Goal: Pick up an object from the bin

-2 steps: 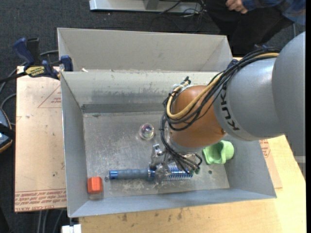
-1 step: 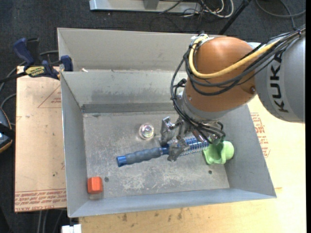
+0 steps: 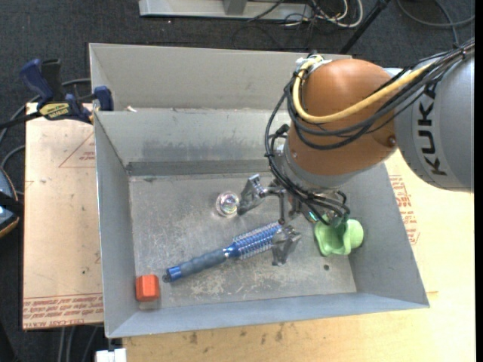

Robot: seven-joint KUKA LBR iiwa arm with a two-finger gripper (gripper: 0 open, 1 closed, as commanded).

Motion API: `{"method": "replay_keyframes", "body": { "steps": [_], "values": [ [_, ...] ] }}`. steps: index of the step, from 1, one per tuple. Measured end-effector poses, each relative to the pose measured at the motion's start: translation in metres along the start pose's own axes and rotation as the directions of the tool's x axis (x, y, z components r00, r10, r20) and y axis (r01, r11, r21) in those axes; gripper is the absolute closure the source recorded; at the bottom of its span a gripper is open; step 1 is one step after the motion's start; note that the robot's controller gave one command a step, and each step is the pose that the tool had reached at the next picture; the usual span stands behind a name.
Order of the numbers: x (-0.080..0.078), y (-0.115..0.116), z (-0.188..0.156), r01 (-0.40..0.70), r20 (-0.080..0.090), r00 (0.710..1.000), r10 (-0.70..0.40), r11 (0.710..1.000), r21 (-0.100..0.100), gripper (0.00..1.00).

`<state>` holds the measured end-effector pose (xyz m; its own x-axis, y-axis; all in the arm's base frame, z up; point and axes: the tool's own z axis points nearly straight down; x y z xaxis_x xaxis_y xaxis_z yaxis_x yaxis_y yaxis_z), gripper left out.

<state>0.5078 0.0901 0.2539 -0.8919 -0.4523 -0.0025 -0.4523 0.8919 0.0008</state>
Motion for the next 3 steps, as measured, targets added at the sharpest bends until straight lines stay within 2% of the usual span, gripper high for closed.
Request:
{"method": "replay_keyframes", "body": {
  "steps": [1,2,3],
  "values": [
    [-0.023,-0.052,0.148,0.248,-0.006,0.969,-0.248,0.969,-0.003,0.00],
    [-0.014,-0.026,0.076,0.377,0.004,0.926,-0.377,0.926,0.003,0.00],
    [-0.041,-0.078,0.174,0.660,0.002,0.751,-0.660,0.751,0.001,0.00]
  ]
}}
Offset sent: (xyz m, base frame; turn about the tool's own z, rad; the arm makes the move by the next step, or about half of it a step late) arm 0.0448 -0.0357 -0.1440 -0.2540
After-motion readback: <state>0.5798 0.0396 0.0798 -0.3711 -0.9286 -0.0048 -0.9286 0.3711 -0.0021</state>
